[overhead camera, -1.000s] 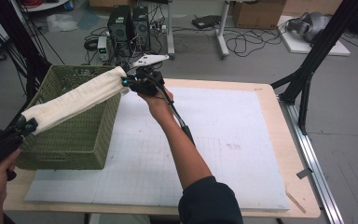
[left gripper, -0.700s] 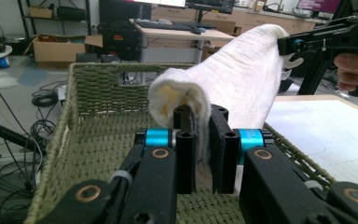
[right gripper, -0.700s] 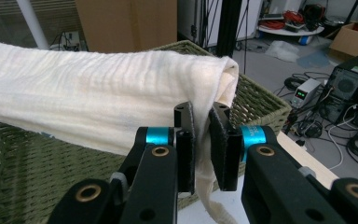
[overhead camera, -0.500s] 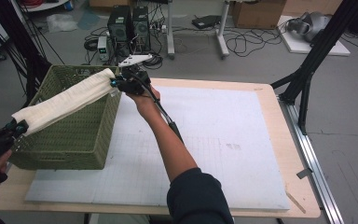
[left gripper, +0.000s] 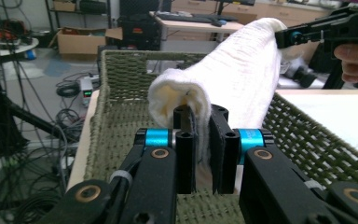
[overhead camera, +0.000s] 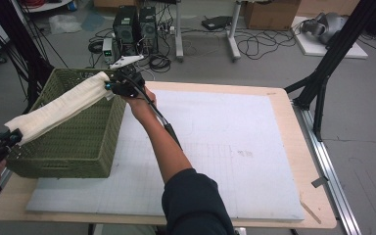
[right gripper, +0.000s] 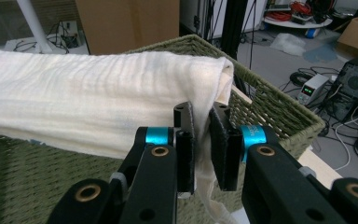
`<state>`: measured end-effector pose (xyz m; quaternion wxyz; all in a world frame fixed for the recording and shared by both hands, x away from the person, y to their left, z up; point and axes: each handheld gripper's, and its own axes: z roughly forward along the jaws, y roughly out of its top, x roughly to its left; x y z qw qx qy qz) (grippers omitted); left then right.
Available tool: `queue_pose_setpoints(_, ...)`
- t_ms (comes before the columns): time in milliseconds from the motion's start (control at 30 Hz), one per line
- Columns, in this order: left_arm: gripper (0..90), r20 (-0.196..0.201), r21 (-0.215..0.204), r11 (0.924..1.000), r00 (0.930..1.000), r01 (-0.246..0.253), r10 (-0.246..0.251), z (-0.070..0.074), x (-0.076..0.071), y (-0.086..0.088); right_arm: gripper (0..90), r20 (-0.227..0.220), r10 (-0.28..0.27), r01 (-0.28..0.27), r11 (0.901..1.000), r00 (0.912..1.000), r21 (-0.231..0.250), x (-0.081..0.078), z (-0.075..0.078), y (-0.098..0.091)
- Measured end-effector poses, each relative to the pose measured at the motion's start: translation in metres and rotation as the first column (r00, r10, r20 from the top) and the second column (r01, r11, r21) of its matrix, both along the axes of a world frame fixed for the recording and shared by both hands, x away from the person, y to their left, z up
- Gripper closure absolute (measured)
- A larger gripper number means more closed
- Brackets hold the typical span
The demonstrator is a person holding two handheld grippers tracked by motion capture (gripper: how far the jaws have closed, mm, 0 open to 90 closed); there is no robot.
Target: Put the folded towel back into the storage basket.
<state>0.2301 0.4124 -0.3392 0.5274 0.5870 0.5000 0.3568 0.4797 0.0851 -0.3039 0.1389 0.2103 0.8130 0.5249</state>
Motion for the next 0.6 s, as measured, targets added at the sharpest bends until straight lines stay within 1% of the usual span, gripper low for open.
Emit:
queue_pose_setpoints(33, 81.9, 0.002, -0.002, 1.0, 1.0, -0.005, 0.005, 0.0, -0.001, 0.0, 81.5, 0.007, 0.001, -0.001, 1.0, 1.0, -0.005, 0.001, -0.001, 0.003)
queue_pose_setpoints(200, 81.5, -0.003, -0.002, 0.9997, 0.9997, -0.023, 0.023, -0.003, -0.001, 0.003, 81.4, 0.007, -0.002, 0.002, 0.9999, 1.0, -0.011, 0.005, -0.002, 0.014)
queue_pose_setpoints(233, 81.4, -0.004, -0.005, 0.9997, 0.9997, -0.024, 0.024, -0.003, -0.001, 0.003, 81.5, 0.012, -0.002, 0.003, 0.9998, 0.9999, -0.017, 0.005, -0.003, 0.015)
queue_pose_setpoints(367, 81.0, -0.009, 0.005, 0.9998, 0.9998, -0.019, 0.019, -0.003, 0.001, 0.0, 81.5, 0.014, -0.014, 0.014, 0.9998, 0.9998, -0.014, 0.007, -0.005, 0.018)
queue_pose_setpoints(400, 80.8, -0.01, 0.006, 0.9998, 0.9998, -0.018, 0.019, -0.003, 0.002, -0.001, 81.4, 0.006, -0.018, 0.018, 0.9998, 0.9998, -0.011, 0.008, -0.005, 0.019)
queue_pose_setpoints(467, 79.8, -0.011, 0.003, 0.9998, 0.9998, -0.019, 0.019, -0.004, 0.002, -0.001, 81.3, 0.006, -0.024, 0.024, 0.9996, 0.9997, -0.015, 0.01, -0.007, 0.02)
queue_pose_setpoints(500, 78.1, -0.012, 0.001, 0.9998, 0.9997, -0.02, 0.02, -0.004, 0.002, -0.001, 80.5, 0.008, -0.025, 0.025, 0.9995, 0.9996, -0.018, 0.011, -0.008, 0.022)
queue_pose_setpoints(533, 71.7, -0.014, -0.003, 0.9997, 0.9997, -0.022, 0.022, -0.004, 0.003, -0.001, 77.5, 0.007, -0.024, 0.024, 0.9995, 0.9997, -0.02, 0.011, -0.009, 0.023)
queue_pose_setpoints(567, 63.8, -0.017, -0.01, 0.9995, 0.9994, -0.029, 0.029, -0.004, 0.003, -0.001, 72.4, 0.012, -0.023, 0.024, 0.9995, 0.9997, -0.022, 0.012, -0.01, 0.025)
queue_pose_setpoints(600, 52.9, -0.02, -0.015, 0.999, 0.9989, -0.043, 0.042, -0.004, 0.004, -0.001, 65.4, 0.01, -0.023, 0.023, 0.9995, 0.9997, -0.022, 0.012, -0.012, 0.026)
